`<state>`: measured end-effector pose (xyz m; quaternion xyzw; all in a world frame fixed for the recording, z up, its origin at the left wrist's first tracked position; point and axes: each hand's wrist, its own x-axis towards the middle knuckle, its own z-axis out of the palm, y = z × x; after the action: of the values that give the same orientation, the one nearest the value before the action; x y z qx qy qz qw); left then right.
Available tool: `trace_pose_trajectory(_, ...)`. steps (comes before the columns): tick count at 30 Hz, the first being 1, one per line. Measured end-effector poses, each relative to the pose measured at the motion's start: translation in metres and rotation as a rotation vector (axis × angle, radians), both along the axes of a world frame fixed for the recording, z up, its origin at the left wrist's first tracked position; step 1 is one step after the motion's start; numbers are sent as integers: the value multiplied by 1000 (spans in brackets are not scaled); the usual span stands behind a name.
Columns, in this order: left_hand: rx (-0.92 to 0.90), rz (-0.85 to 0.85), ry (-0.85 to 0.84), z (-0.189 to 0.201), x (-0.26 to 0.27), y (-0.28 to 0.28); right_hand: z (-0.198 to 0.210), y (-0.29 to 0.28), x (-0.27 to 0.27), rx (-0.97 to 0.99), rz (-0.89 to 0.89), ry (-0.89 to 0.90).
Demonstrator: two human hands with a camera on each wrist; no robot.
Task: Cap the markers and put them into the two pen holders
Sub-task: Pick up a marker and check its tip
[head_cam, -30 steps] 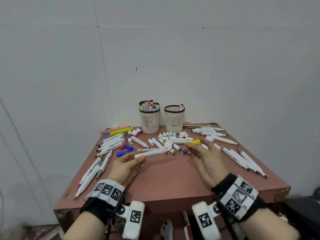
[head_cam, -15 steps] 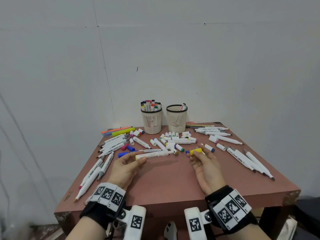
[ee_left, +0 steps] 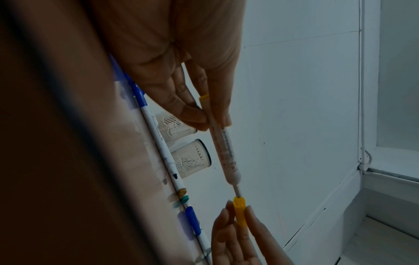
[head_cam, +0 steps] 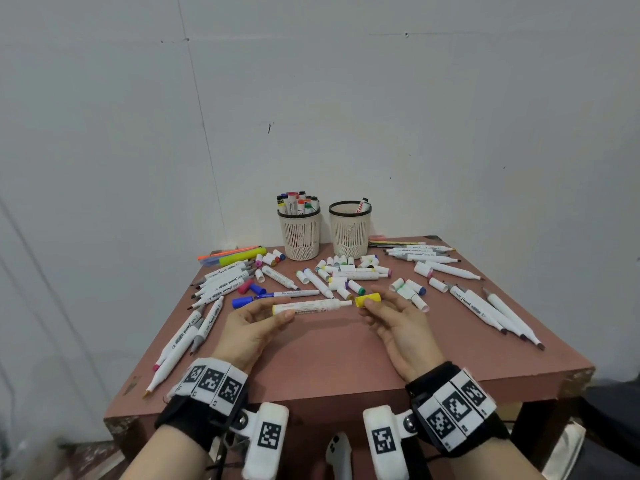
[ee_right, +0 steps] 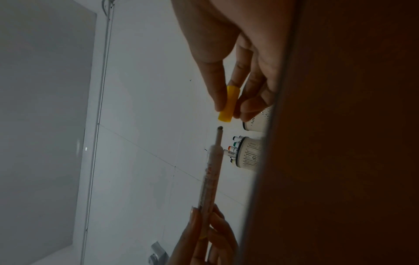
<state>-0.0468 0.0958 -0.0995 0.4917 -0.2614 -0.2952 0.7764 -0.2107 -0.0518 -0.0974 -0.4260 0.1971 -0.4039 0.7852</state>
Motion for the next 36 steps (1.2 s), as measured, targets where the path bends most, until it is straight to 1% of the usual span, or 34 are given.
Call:
trace_pose_trajectory(3,10,-16,5,-1,0,-1,0,1,1,-24,13,22)
trace_pose_trajectory(6,52,-4,-38,-2,-2,-2,-1,2,1,-70,37,54)
trace_pose_trajectory(10,86,-11,-53,-1,-3,-2,0,4,-1,-142,66,126)
trace_pose_trajectory(16,147,12,-83,-2,-6,-1,-5,6,1,-275,44,248)
trace_pose_trajectory(23,236,17,-129,-1,-10,-2,-5,7,3,-297,-5,239)
trace_pose_trajectory(29,272,67,-113,4,-14,-4,-5,6,5,-370,9,279)
trace_pose_trajectory(36,341,83,-139,4,-12,-5,-6,5,5,-438,14,271)
